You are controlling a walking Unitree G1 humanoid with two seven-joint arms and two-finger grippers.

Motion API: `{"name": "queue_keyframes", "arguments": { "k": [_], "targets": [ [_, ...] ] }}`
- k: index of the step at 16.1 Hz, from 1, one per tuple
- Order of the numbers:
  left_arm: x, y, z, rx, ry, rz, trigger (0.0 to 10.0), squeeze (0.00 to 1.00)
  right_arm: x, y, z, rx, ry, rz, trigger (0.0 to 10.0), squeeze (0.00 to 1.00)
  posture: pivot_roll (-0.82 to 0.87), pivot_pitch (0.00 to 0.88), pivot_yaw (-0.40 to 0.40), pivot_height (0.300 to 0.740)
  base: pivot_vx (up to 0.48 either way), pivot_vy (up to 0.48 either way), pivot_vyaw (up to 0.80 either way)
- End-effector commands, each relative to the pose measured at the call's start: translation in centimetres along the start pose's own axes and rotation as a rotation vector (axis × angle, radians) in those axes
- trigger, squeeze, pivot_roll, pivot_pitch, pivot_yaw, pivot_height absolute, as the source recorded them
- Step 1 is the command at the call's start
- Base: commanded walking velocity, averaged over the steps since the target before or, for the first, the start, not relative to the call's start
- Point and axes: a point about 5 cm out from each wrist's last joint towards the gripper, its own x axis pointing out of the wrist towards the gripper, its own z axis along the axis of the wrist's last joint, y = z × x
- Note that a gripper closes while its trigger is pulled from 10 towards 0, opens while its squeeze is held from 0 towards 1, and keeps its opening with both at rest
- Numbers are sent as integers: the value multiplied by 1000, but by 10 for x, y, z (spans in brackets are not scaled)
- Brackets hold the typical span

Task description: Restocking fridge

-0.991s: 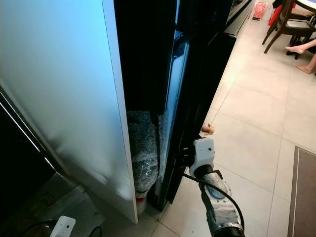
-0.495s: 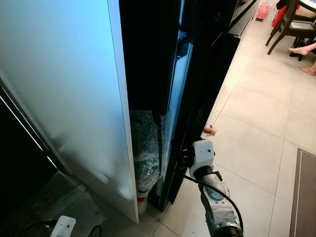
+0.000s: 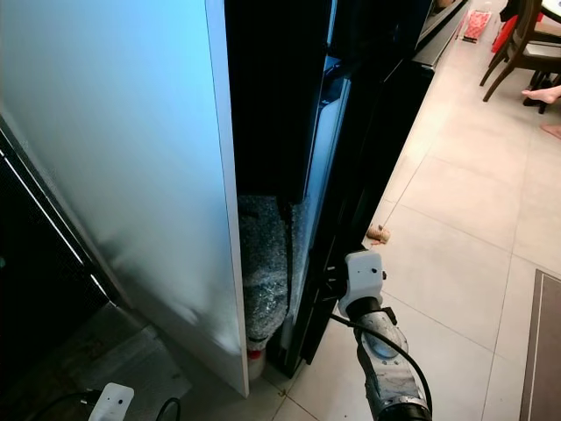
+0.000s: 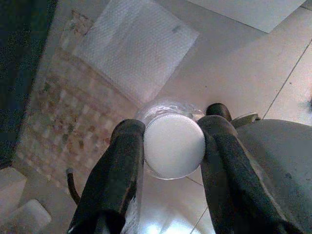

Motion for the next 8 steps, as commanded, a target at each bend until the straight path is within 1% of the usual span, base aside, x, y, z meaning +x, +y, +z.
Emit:
{"name": "queue_keyframes", "arguments": {
  "k": [1, 3, 4, 7, 8],
  "targets": [
    [0, 2, -1, 12, 1, 1, 10000, 0, -4, -26, -1, -5, 8, -132, 10000, 0, -59, 26, -44, 740, 0, 0, 0],
    [0, 1, 1, 7, 0, -1, 10000, 0, -7, -34, -4, -29, 33, -174, 10000, 0, -75, 53, -54, 740, 0, 0, 0],
    [0, 0, 1, 2, -1, 0, 10000, 0, -8, -35, -6, -35, 42, -181, 10000, 0, -81, 60, -60, 740, 0, 0, 0],
    [0, -2, 0, -4, 5, 3, 10000, 0, -17, -41, -18, -48, 87, -231, 10000, 0, -107, 59, -67, 740, 0, 0, 0],
    [0, -2, 0, -5, 6, 3, 10000, 0, -18, -42, -19, -48, 89, -237, 10000, 0, -107, 59, -67, 740, 0, 0, 0]
  ]
}}
